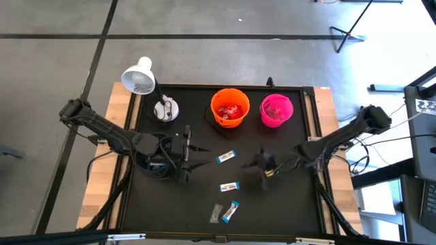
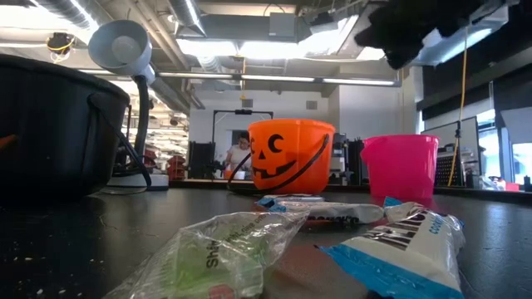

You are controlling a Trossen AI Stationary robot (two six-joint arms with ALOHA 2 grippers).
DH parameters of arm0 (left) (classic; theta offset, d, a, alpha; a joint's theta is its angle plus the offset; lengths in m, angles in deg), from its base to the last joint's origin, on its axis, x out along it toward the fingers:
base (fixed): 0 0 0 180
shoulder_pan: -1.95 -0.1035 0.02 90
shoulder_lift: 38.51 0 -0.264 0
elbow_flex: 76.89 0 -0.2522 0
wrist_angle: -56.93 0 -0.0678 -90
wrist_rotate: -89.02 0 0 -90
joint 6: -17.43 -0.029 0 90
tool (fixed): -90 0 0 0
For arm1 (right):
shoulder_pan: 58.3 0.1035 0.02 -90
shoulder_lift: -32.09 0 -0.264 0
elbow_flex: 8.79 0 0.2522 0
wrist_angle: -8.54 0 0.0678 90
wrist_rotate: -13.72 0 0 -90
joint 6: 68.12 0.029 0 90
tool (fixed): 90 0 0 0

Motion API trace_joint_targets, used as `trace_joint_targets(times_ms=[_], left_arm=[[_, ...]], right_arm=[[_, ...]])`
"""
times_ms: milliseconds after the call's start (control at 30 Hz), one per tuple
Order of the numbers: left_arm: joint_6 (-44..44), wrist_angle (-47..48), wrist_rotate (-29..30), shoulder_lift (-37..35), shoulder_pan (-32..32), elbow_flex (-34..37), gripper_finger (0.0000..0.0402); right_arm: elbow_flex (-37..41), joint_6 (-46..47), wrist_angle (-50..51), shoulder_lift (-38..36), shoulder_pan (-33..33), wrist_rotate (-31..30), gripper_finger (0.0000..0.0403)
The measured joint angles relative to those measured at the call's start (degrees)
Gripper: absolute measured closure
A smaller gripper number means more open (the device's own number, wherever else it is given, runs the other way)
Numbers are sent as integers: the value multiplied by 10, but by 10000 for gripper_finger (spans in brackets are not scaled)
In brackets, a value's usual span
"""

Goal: Sort candy
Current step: Put the white candy into the black bucket

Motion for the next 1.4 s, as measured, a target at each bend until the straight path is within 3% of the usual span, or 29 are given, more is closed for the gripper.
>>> trace_joint_targets(times_ms=[167, 400, 733, 1100, 1400], left_arm=[[0, 0, 36, 0, -1, 0, 244], [0, -6, 73, 0, -4, 0, 244], [0, -14, 89, 0, -31, 0, 244], [21, -6, 76, 0, -25, 0, 244], [36, -2, 82, 0, 2, 1, 244]], right_arm=[[0, -24, -38, 63, 23, -60, 265], [0, -3, -38, 109, 21, -70, 265], [0, 17, -55, 186, 21, -9, 260], [-1, 28, -98, 258, 21, 19, 172], [-1, 26, -91, 284, 21, 31, 166]])
